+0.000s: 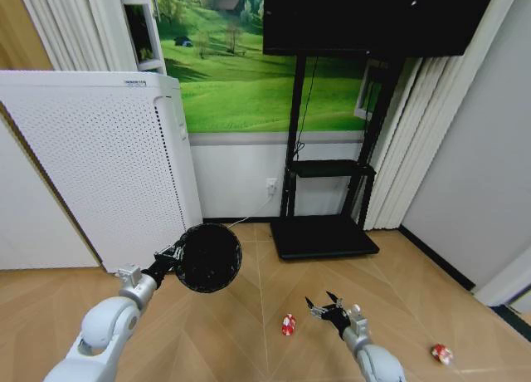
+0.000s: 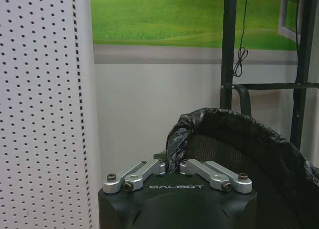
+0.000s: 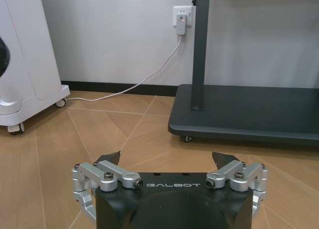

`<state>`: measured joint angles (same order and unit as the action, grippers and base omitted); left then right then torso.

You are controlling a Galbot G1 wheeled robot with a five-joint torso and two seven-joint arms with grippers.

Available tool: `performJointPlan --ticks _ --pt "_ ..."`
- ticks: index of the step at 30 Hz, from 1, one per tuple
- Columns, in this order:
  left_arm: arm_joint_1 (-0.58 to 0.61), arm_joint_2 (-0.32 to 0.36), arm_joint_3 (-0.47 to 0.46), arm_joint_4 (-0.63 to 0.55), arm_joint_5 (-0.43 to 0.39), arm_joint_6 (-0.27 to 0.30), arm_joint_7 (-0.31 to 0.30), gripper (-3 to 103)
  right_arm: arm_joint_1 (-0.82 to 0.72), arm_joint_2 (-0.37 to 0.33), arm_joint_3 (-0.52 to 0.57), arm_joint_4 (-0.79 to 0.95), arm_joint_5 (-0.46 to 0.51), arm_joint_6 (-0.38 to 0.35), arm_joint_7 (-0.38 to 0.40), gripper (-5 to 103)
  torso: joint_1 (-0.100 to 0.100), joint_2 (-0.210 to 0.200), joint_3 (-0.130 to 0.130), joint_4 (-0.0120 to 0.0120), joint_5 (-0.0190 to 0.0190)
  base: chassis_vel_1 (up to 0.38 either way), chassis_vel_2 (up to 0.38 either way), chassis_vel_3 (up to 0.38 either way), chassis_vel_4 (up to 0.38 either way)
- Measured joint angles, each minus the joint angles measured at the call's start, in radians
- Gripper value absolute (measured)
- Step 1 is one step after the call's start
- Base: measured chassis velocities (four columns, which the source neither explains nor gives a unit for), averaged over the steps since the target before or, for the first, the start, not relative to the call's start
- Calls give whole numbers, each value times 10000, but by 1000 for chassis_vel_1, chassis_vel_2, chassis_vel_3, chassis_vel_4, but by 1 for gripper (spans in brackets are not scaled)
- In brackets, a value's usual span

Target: Pick up the trash bin and place the garbage on the floor into it.

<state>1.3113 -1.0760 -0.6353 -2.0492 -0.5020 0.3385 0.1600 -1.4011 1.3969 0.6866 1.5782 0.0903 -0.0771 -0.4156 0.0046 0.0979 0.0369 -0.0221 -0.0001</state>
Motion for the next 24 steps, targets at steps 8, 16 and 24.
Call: performJointPlan --ticks 8,16,24 --pt "-1690 257 1534 745 28 -37 -46 7 84 132 -716 -285 710 -603 682 100 -1 0 0 -3 0 0 0 0 0" --pt "-4081 134 3571 2009 16 -49 -294 7 300 278 -1725 -856 1753 -1649 1733 100 0 0 1 -1 2 0 0 0 0" --pt "-5607 -166 5235 2722 -35 -7 -421 7 721 101 -2388 -1707 1219 -1548 1234 100 0 -1 1 -6 2 0 0 0 0"
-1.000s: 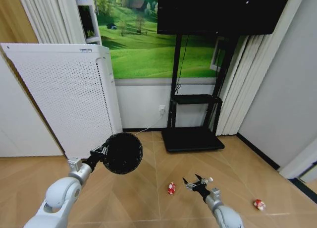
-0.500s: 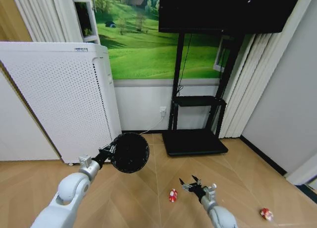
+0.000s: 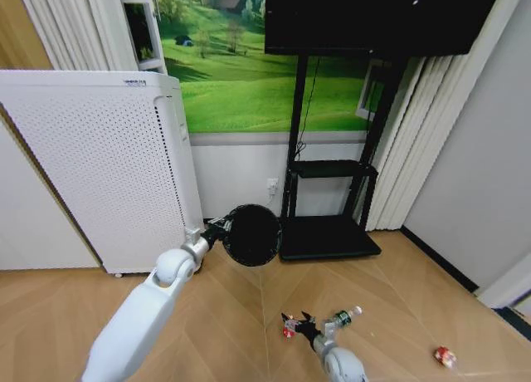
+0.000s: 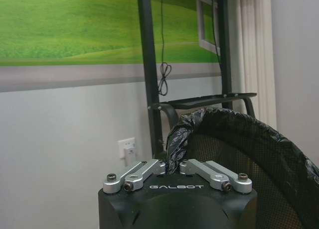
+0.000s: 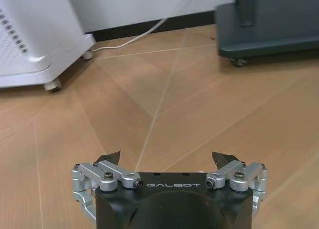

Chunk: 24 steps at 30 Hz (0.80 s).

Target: Pick up the trash bin and place the garbage on the floor into it.

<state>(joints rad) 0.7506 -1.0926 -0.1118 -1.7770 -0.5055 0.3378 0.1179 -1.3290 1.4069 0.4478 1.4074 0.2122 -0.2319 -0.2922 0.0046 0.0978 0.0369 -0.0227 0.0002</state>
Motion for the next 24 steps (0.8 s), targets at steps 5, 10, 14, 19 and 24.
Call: performJointPlan --ticks 5,10,14,19,24 --pt "-424 -122 535 84 -122 116 -89 7 510 -66 -29 -979 -955 917 -1340 100 0 0 0 4 -1 0 0 0 0" --pt "-628 -118 755 110 -214 155 -75 7 1252 -129 -85 -2116 -1849 1537 -2675 100 0 0 0 4 0 0 0 0 0" --pt "-628 -100 754 36 -262 160 -48 7 1891 -51 -8 -2824 -2497 1633 -3376 100 0 -1 0 4 1 0 0 0 0" --pt "-491 -110 691 -72 -281 160 6 7 2369 -76 23 -2977 -2839 1076 -3364 100 0 0 -1 5 -1 0 0 0 0" --pt "-420 -150 643 -137 -285 152 48 7 2698 -103 286 -3207 -4281 2156 -3961 100 0 0 -1 1 1 0 0 0 0"
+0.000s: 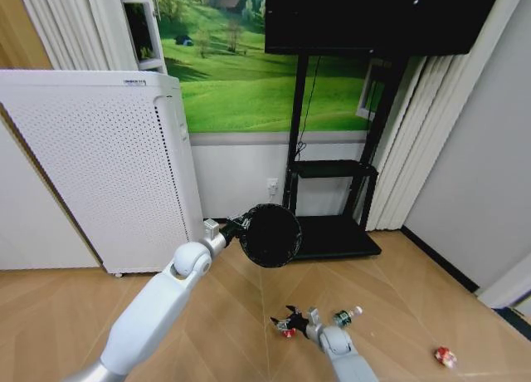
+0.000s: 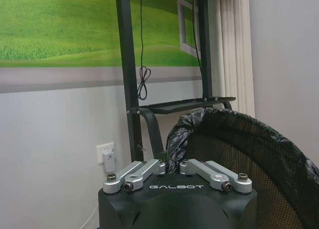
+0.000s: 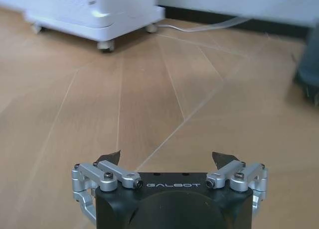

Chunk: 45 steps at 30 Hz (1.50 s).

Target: Pick up the trash bin and place the garbage on the floor into it.

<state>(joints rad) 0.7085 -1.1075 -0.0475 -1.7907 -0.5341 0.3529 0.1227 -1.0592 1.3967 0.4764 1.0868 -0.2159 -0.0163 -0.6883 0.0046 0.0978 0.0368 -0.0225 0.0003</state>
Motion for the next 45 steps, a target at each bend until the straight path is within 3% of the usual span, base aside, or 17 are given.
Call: performJointPlan --ticks 2,6,8,10,11,13,16,21,23,24,28,31,33,34,36,38,45 --pt "69 -3 -32 -66 -5 -2 8 7 444 -5 349 -154 -2090 1627 -770 100 0 0 0 2 -3 0 0 0 0" --pt "169 2 -75 -176 -52 0 -25 7 656 -171 371 268 -3749 2355 -1307 100 1 0 0 5 -3 0 0 0 0" --pt "207 9 -91 -215 -68 1 -38 7 677 -256 315 516 -4322 2469 -1349 100 0 0 0 4 -4 0 0 0 0" --pt "273 22 -130 -256 -84 7 -55 7 749 -385 259 820 -5844 3022 -1223 100 0 0 0 2 -2 0 0 0 0" --pt "273 22 -130 -256 -84 7 -55 7 749 -385 259 820 -5844 3022 -1223 100 0 0 0 2 -2 0 0 0 0" --pt "383 19 -193 -307 -86 14 -61 7 870 -469 185 986 -7861 3838 -901 100 0 0 0 3 -3 0 0 0 0" --pt "503 -22 -238 -339 -75 19 -64 7 888 -493 41 959 -8607 3937 -675 100 0 0 0 3 -2 0 0 0 0" --pt "686 -51 -295 -443 -63 58 -78 7 888 -394 57 705 -8716 3733 -513 100 0 0 0 4 -1 0 0 0 0" --pt "742 -46 -352 -480 -55 84 -89 7 676 -428 -102 576 -7237 2787 -226 100 -1 0 -1 5 -6 0 0 0 0" --pt "742 -46 -352 -480 -55 84 -89 7 676 -428 -102 576 -7237 2787 -226 100 -1 0 -1 5 -6 0 0 0 0" --pt "851 -30 -476 -494 -35 113 -92 7 -198 -721 -1079 619 -2908 203 1262 100 -1 1 -1 1 -1 0 0 0 0" --pt "882 -36 -485 -494 -22 113 -93 7 -444 -739 -1260 691 -1946 -553 1785 100 -1 1 -1 2 -5 0 0 0 0" --pt "922 -57 -490 -502 -15 114 -95 7 -828 -738 -1757 821 179 -1800 3535 100 -1 1 -1 1 -4 0 0 0 0" --pt "922 -57 -490 -502 -15 114 -95 7 -828 -738 -1757 821 179 -1800 3535 100 -1 1 -1 1 -4 0 0 0 0" --pt "949 -74 -482 -510 9 114 -98 7 -1131 -595 -2303 1055 2893 -3128 5867 100 -2 1 -1 1 -3 0 0 0 0" --pt "955 -98 -459 -510 24 114 -97 7 -1242 -477 -2598 1190 4459 -3741 7189 100 -2 1 -1 3 -3 0 0 0 0" --pt "955 -128 -483 -530 32 114 -84 7 -1033 -145 -2774 932 6184 -3979 8796 100 -1 0 0 3 -5 0 0 0 0"
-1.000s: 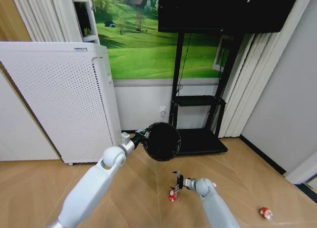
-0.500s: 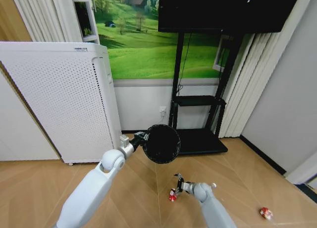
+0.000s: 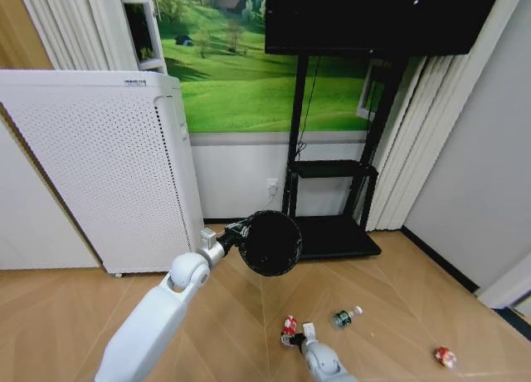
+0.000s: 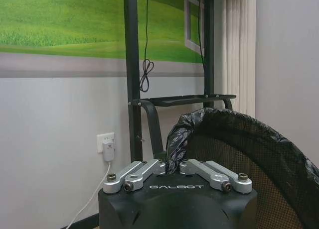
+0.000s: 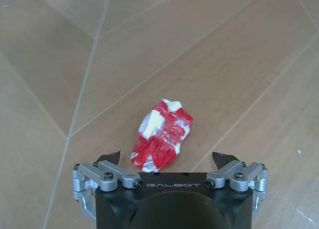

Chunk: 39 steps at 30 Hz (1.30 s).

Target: Pick up the trash bin and place the garbage on the floor into it.

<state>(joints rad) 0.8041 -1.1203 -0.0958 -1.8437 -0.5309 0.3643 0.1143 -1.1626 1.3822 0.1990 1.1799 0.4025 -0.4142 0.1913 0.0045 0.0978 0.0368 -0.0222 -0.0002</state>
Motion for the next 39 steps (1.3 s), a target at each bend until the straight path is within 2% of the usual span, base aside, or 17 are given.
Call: performJointPlan --ticks 10,22,23,24,26,27,30,32,33,34,37,39 --pt "186 181 -273 -199 -49 -12 172 7 487 207 -58 -246 429 27 470 100 0 0 0 0 1 0 0 0 0" --pt "199 297 -400 -244 -158 -19 216 7 905 374 -274 -1087 -296 250 659 101 0 0 0 0 2 0 0 0 0" --pt "194 297 -400 -243 -165 -19 219 7 928 385 -273 -1193 -417 291 704 96 0 0 0 0 2 0 0 0 0" --pt "194 297 -400 -243 -165 -19 219 7 928 385 -273 -1193 -417 291 704 96 0 0 0 0 2 0 0 0 0" --pt "160 283 -400 -241 -222 -20 219 7 951 396 -266 -1343 -532 384 725 86 0 0 0 -1 3 0 0 0 0" --pt "160 283 -400 -241 -222 -20 219 7 951 396 -266 -1343 -532 384 725 86 0 0 0 -1 3 0 0 0 0" --pt "58 250 -364 -207 -262 -20 205 7 959 383 -290 -1399 -574 463 711 70 0 0 -1 -1 2 0 0 0 0" --pt "27 240 -352 -198 -266 -19 195 7 960 374 -295 -1399 -576 469 705 70 0 1 -1 0 2 0 0 0 0" --pt "-3 227 -334 -194 -281 -13 182 7 961 362 -296 -1396 -575 474 699 65 0 1 -1 0 3 0 0 0 0" --pt "-3 227 -334 -194 -281 -13 182 7 961 362 -296 -1396 -575 474 699 65 0 1 -1 0 3 0 0 0 0" --pt "-23 204 -310 -194 -303 5 142 7 958 304 -291 -1394 -587 561 669 49 0 1 -1 0 1 0 0 0 0" --pt "-12 208 -310 -198 -303 7 136 7 951 287 -279 -1402 -616 619 645 46 0 1 -1 -1 2 0 0 0 0"
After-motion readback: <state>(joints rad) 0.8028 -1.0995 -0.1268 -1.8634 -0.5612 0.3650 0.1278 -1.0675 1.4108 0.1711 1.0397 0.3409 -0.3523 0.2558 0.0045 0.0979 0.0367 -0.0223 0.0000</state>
